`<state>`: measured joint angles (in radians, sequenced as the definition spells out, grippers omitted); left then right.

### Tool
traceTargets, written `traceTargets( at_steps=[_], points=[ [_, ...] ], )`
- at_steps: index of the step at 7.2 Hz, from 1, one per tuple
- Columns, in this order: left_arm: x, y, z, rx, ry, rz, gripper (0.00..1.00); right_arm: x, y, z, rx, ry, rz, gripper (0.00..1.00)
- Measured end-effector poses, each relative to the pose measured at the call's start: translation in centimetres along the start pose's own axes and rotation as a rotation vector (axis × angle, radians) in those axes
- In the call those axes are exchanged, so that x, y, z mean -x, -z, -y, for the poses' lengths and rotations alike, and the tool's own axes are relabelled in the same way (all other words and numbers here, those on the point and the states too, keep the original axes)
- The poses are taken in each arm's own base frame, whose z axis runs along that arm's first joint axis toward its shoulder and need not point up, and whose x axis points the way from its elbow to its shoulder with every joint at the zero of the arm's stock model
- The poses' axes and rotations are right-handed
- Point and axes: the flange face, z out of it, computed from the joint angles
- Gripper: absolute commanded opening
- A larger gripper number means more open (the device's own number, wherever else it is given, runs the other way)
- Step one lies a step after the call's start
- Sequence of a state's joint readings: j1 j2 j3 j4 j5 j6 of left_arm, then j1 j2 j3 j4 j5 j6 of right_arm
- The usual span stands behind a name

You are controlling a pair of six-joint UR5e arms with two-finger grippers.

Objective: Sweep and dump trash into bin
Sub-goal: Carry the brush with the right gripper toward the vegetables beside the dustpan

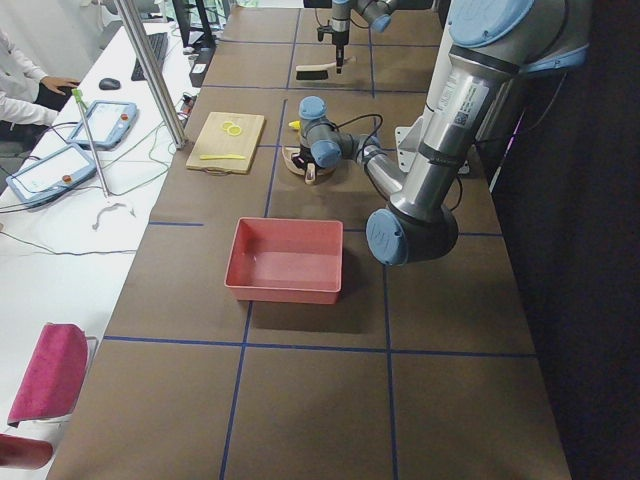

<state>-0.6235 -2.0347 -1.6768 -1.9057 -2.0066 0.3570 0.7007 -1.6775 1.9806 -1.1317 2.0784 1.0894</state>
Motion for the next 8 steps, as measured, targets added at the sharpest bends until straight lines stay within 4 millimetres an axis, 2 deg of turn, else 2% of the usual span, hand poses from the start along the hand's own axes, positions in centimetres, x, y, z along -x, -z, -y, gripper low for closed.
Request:
traceTargets(
  at_steps=[2,5,6,8],
  points=[
    [0.0,-0.1,-0.1,0.001,0.001,-0.001,0.01,6.8,-0.6,-0.9,0.025,-0.032,0.052,0.0],
    [-0.1,-0.1,-0.1,0.001,0.001,-0.002,0.01,16.7,-2.9,-4.5,0.044,-0.025,0.087,0.0],
    [-0.1,0.0,0.0,0.0,0.001,-0.001,0.01,18.9,-3.5,-5.4,0.038,-0.013,0.096,0.0],
    [-0.1,0.0,0.0,-0.002,0.001,-0.001,0.01,23.1,-4.2,-6.1,0.009,-0.021,0.124,0.0]
  ],
)
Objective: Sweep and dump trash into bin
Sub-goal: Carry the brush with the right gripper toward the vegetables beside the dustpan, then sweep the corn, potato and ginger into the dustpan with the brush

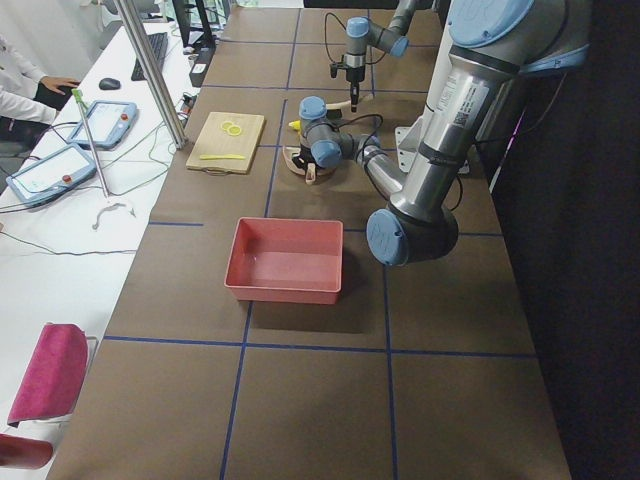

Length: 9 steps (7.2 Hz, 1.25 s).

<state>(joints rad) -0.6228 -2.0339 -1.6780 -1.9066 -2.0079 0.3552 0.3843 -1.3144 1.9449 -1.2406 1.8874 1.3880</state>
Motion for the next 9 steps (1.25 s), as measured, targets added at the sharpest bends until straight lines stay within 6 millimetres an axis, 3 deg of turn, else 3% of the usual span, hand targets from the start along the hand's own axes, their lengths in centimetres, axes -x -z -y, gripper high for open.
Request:
traceTargets(
  at_steps=[4,9],
  points=[
    [0.0,0.0,0.0,-0.001,0.0,-0.001,0.01,5.5,-1.8,-0.5,-0.029,-0.005,0.037,0.0],
    [0.0,0.1,0.1,-0.003,0.0,-0.001,0.01,10.0,-2.9,0.3,-0.032,0.007,0.06,0.0]
  ],
)
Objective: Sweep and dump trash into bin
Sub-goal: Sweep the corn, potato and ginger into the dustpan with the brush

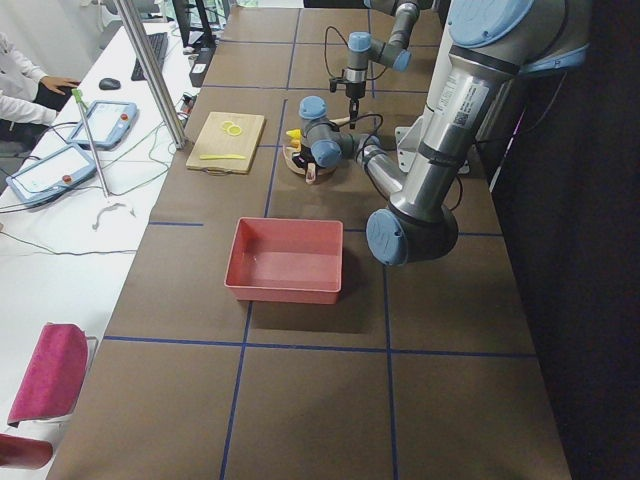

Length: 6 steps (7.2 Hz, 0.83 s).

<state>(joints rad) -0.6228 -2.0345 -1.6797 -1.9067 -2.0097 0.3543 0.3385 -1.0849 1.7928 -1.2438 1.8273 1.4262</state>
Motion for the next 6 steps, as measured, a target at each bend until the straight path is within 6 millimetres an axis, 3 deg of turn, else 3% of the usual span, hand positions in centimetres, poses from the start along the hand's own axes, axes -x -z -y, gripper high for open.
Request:
traceTargets(
  at_steps=[6],
  points=[
    [0.0,0.0,0.0,0.0,0.001,0.0,0.01,4.8,-1.2,-0.1,0.01,0.023,0.025,0.0]
  ],
)
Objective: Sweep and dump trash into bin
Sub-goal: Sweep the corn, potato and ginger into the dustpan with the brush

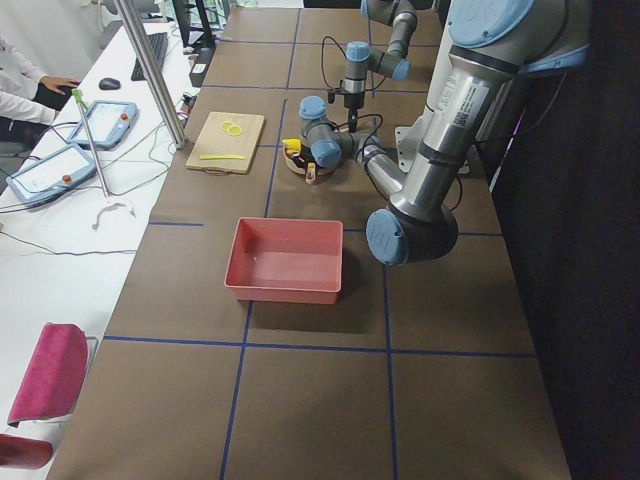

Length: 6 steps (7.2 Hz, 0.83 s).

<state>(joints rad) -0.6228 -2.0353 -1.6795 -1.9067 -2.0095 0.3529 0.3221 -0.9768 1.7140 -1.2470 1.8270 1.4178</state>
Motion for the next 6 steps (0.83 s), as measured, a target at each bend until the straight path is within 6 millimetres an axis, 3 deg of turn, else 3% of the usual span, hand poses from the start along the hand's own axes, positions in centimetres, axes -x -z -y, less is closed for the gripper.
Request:
traceTargets(
  at_steps=[6],
  points=[
    [0.0,0.0,-0.1,0.001,0.001,0.0,0.01,1.5,0.2,-0.8,-0.002,0.014,0.019,0.0]
  ],
)
